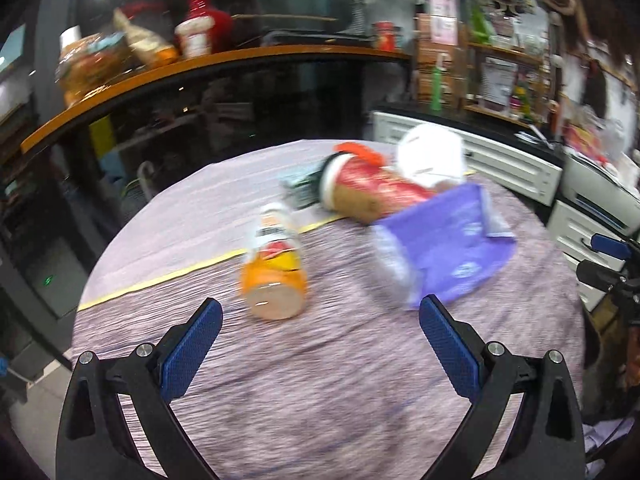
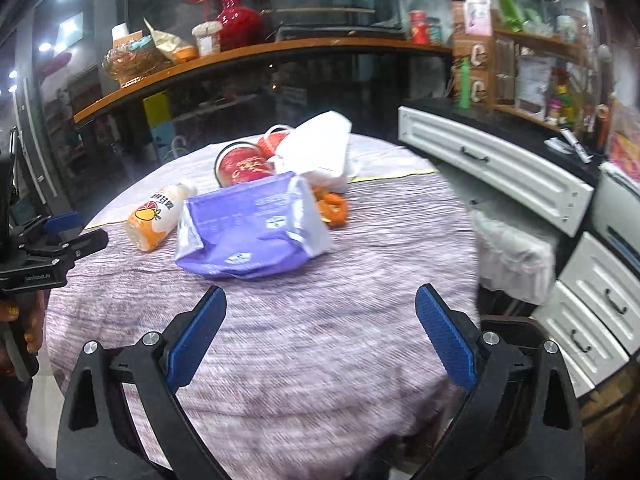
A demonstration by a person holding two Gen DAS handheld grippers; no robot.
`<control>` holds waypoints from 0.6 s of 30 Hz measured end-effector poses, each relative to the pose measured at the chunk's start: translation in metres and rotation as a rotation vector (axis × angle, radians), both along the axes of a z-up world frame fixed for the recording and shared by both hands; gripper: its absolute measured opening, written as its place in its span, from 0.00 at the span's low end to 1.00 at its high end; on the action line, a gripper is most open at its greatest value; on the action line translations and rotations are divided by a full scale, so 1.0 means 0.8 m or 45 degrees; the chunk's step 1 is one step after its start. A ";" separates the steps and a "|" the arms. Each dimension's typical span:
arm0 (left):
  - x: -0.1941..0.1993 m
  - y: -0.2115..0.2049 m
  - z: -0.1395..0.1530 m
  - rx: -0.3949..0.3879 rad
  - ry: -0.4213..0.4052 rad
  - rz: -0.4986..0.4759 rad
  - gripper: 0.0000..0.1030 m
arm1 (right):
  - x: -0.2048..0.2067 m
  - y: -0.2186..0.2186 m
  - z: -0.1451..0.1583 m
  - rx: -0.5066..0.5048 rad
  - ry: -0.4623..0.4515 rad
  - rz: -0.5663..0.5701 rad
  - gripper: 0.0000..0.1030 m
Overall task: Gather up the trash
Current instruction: 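Move both tools back over the table toward the purple bag and bottle, then grasp the purple tissue bag with the right gripper while the left gripper grasps the juice bottle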
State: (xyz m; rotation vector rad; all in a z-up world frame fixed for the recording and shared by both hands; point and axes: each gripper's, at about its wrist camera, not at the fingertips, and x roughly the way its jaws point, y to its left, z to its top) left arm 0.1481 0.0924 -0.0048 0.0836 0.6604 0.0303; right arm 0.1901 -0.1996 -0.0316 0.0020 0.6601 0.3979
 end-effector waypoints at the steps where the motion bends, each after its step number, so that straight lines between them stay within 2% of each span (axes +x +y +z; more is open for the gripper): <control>1: 0.000 0.009 -0.002 0.000 0.003 0.019 0.95 | 0.009 0.008 -0.002 -0.008 0.012 0.011 0.91; 3: 0.004 0.027 -0.008 -0.007 0.015 0.050 0.95 | 0.023 0.019 -0.006 -0.020 0.027 0.023 0.91; 5: 0.012 0.041 -0.012 -0.022 0.037 0.071 0.95 | 0.036 0.028 -0.010 -0.034 0.037 0.039 0.86; 9: 0.032 0.055 -0.020 -0.050 0.086 0.061 0.95 | 0.066 0.046 -0.016 -0.060 0.061 0.064 0.80; 18: 0.100 0.064 -0.029 -0.066 0.201 0.020 0.95 | 0.106 0.068 -0.030 -0.140 0.080 0.077 0.56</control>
